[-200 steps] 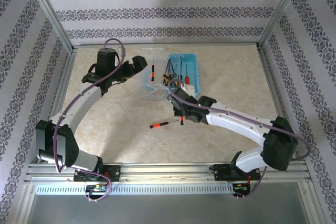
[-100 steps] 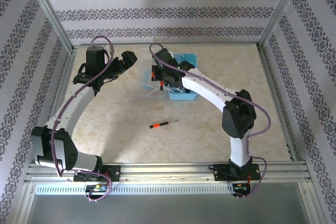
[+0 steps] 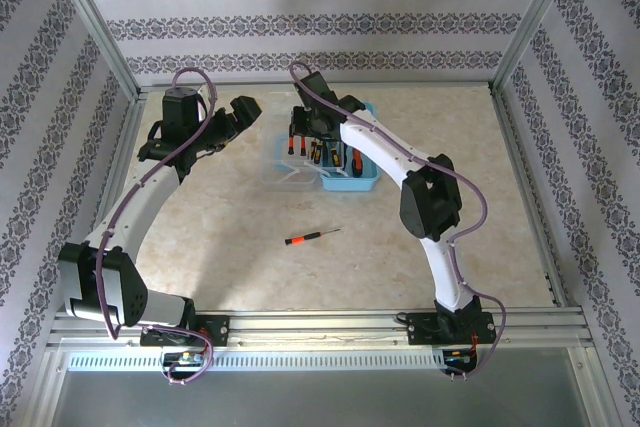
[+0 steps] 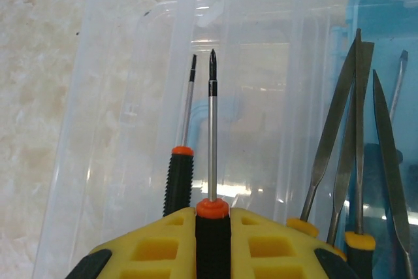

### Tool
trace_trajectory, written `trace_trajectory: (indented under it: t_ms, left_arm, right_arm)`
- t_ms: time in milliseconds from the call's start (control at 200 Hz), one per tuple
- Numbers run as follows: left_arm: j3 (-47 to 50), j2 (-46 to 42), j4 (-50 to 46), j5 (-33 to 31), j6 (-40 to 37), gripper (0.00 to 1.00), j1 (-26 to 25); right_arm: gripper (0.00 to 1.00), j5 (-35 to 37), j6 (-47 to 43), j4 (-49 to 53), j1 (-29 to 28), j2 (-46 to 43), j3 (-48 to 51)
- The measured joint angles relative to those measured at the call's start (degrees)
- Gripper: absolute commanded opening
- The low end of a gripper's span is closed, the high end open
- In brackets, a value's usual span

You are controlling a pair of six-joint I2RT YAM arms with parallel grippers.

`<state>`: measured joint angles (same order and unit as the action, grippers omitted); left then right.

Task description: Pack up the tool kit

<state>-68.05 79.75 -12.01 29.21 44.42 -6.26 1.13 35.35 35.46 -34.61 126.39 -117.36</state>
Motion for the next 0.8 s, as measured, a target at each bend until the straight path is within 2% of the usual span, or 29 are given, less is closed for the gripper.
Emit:
trace_trajectory:
  t_ms: [195, 610, 799]
  left_arm:
    - [0.0, 0.0, 0.0, 0.3, 0.0, 1.00, 0.0]
    - [0.0, 0.0, 0.0, 0.3, 0.0, 1.00, 0.0]
    - [0.0, 0.0, 0.0, 0.3, 0.0, 1.00, 0.0]
  right_arm:
    - [0.15, -1.8, 0.6, 0.7, 0.3, 3.6, -4.0]
    - [0.30, -2.7, 0.9, 2.6, 0.3, 4.0, -5.7]
    - [0.30, -2.7, 0.7, 3.2, 0.2, 3.6, -5.7]
